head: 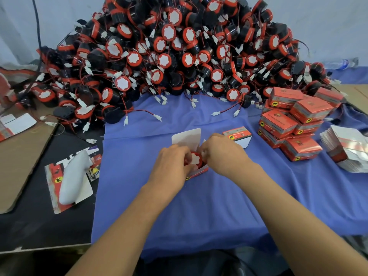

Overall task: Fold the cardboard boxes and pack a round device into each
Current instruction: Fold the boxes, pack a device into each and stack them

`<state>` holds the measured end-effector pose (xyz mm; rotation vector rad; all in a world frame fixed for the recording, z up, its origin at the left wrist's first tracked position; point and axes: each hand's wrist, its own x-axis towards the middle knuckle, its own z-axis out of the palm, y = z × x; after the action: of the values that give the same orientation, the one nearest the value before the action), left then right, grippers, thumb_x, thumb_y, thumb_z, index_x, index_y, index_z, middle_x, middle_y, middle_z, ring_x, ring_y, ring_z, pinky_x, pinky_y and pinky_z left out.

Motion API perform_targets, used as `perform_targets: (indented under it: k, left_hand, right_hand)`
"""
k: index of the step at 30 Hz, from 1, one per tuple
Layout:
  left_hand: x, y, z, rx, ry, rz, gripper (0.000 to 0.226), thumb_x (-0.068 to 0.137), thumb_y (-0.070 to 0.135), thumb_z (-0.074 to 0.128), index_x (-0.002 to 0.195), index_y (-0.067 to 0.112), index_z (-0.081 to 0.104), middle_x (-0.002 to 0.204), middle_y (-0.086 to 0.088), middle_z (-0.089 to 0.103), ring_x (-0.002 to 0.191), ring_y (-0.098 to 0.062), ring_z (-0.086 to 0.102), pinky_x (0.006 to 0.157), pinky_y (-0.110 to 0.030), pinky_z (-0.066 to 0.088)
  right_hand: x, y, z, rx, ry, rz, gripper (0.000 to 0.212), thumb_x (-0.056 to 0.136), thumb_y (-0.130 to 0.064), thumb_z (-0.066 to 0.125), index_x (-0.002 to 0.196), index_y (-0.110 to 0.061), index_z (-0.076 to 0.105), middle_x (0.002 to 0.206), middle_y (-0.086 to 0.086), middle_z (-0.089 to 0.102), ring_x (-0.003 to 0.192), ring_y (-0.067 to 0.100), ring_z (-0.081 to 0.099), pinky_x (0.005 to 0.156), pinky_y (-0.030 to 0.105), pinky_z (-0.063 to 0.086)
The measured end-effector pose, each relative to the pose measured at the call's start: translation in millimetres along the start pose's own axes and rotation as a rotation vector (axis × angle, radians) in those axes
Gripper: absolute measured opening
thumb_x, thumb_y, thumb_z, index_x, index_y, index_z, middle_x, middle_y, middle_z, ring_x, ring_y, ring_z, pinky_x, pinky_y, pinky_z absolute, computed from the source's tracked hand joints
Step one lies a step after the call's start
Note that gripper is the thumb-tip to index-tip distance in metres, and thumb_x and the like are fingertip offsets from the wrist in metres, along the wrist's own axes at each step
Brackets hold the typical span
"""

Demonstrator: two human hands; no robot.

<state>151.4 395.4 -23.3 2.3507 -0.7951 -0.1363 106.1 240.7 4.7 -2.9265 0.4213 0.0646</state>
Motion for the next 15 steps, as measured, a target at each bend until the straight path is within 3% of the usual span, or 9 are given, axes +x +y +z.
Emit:
perform_targets:
  k: [2, 4, 8, 15]
  left_hand:
    - [-1.0, 0.3, 1.7, 0.024, 0.008, 0.01, 0.009, 0.09, 0.021, 0.075, 0.087, 0.017, 0.067, 0.1, 0.0, 0.065, 0.096, -0.029, 0.056, 0.08, -0.042, 0.049]
    - [-2.6, -1.2, 3.3, 0.025, 0.016, 0.016, 0.015, 0.094, 0.024, 0.069, 0.081, 0.018, 0.065, 0.095, 0.002, 0.064, 0.094, -0.028, 0.053, 0.074, -0.036, 0.043]
    - [-4.4, -7.1, 5.6, -0.015, 0.033, 0.045, 0.027, 0.099, 0.026, 0.065, 0.073, 0.02, 0.059, 0.082, 0.011, 0.057, 0.088, -0.025, 0.049, 0.069, -0.031, 0.036]
    - [-6.9, -14.8, 6.2, -0.12, 0.039, 0.045, 0.018, 0.093, 0.021, 0.073, 0.083, 0.032, 0.064, 0.093, 0.019, 0.065, 0.099, -0.017, 0.042, 0.079, -0.005, 0.032]
  right_hand:
    - [0.0, 4.9, 0.6, 0.049, -0.087, -0.049, 0.027, 0.095, -0.005, 0.05, 0.085, -0.028, 0.061, 0.1, 0.003, 0.042, 0.093, 0.029, 0.056, 0.075, 0.038, 0.049]
    - [-1.6, 9.6, 1.8, 0.097, -0.093, -0.077, 0.024, 0.097, -0.006, 0.05, 0.097, -0.021, 0.07, 0.107, 0.005, 0.047, 0.098, 0.028, 0.056, 0.089, 0.044, 0.052]
    - [-4.9, 6.6, 8.5, 0.198, 0.118, -0.035, 0.026, 0.096, -0.012, 0.059, 0.113, -0.022, 0.075, 0.106, 0.004, 0.054, 0.1, 0.026, 0.059, 0.088, 0.043, 0.051]
    - [-11.2, 2.2, 21.2, 0.281, 0.269, 0.015, 0.024, 0.094, -0.011, 0.062, 0.116, -0.018, 0.068, 0.108, 0.005, 0.062, 0.099, 0.028, 0.059, 0.082, 0.043, 0.052]
